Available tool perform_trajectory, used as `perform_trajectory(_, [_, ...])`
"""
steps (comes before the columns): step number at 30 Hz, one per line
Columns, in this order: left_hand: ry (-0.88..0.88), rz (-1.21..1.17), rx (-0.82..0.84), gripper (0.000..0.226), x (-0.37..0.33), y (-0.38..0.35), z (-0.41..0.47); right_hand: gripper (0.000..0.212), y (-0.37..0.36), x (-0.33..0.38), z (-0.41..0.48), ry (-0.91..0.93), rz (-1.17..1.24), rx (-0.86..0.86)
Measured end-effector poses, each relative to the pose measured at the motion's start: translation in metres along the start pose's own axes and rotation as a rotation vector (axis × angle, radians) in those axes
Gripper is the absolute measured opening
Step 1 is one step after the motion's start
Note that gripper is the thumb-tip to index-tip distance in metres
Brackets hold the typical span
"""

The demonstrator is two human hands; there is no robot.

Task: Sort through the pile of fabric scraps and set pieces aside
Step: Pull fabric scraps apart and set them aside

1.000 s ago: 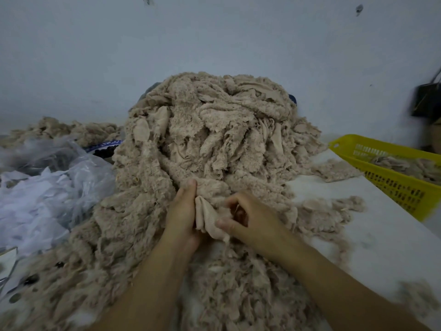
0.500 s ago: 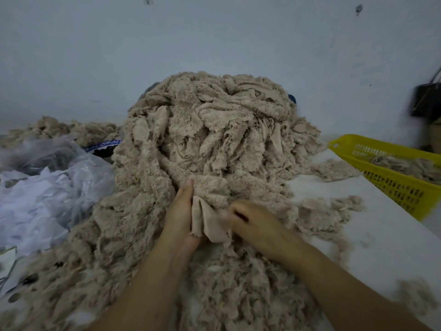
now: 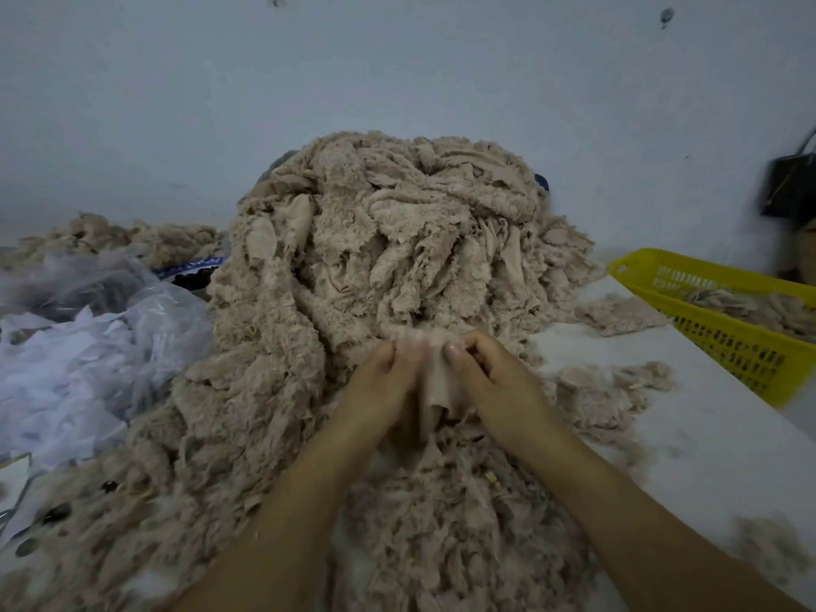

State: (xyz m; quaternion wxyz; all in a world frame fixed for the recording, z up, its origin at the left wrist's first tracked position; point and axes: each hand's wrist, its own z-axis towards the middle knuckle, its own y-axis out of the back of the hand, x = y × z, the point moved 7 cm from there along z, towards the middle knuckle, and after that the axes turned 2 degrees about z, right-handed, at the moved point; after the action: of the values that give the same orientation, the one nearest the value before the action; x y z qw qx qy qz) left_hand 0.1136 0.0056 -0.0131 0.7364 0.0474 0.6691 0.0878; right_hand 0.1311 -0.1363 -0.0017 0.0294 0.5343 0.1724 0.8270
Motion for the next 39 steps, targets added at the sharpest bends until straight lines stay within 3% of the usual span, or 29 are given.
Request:
perform_trajectory(3, [-0.070, 0.096, -0.033, 0.032, -0.002, 0.000, 0.000, 0.029, 0.003, -0.002, -0.001, -0.025, -0.018, -0.039])
perform_trajectory(9, [0.037, -0.391, 0.015, 0.032, -0.001, -0.004, -0.002, 0.057, 0.013, 0.001, 0.002, -0.104, -0.007, -0.169])
perform_trajectory(12, [0.081, -0.628, -0.173, 0.042, 0.003, 0.027, 0.003, 0.047, 0.033, -0.002, 0.000, -0.138, 0.011, -0.260])
perform_trajectory(14, [0.124, -0.724, -0.242, 0.047, 0.006, 0.041, 0.007, 0.056, 0.048, -0.011, -0.001, -0.142, 0.053, -0.295])
perform_trajectory(19, [0.322, -0.962, -0.071, 0.040, 0.016, 0.010, 0.007, 0.066, 0.019, -0.005, -0.003, -0.013, 0.019, -0.084])
perform_trajectory(21, [0.287, -1.012, -0.041, 0.037, 0.017, 0.009, 0.010, 0.062, 0.006, 0.001, -0.002, 0.069, -0.070, -0.008])
perform_trajectory(27, [0.180, -1.189, 0.052, 0.032, 0.010, 0.005, 0.013, 0.053, -0.019, -0.009, -0.004, 0.028, -0.250, 0.200])
perform_trajectory(32, [0.150, -1.215, 0.082, 0.031, 0.006, 0.004, 0.012, 0.020, -0.033, -0.002, -0.006, 0.161, -0.300, 0.259])
perform_trajectory(39, [0.157, -1.458, -0.319, 0.028, 0.025, 0.041, 0.021, 0.036, -0.008, 0.005, -0.008, 0.075, -0.071, 0.109])
